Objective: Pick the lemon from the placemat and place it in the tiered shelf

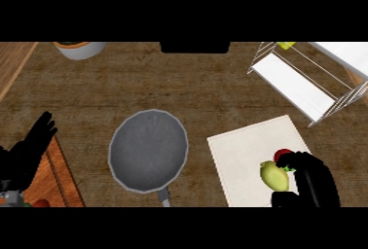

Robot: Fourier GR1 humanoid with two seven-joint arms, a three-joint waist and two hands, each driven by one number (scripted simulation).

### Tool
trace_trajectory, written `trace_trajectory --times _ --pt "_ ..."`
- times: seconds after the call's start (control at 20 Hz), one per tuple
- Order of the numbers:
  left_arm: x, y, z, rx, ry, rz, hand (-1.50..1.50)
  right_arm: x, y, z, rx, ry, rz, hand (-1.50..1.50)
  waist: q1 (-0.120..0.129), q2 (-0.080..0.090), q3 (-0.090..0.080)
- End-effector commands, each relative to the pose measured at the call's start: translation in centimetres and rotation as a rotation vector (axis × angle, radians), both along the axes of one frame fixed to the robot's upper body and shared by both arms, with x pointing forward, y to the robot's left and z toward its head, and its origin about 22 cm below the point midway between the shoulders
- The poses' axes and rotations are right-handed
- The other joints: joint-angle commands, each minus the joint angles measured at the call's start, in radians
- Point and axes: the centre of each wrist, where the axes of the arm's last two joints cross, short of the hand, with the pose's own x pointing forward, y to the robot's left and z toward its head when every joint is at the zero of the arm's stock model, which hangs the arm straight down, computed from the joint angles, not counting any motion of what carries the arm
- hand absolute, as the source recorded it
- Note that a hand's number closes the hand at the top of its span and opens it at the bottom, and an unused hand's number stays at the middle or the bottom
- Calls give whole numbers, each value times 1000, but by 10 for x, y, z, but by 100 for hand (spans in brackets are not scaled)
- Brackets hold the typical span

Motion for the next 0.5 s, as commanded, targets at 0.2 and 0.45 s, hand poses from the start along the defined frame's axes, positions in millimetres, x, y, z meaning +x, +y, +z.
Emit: trace_trajectory --times 0.2,0.45 --pt "6 -7 3 -1 8 -26 0 41 27 32 61 88 -297 150 29 17 16" --pt "14 -13 7 -5 -15 -42 0 89 44 67 80 227 -569 150 61 22 13"
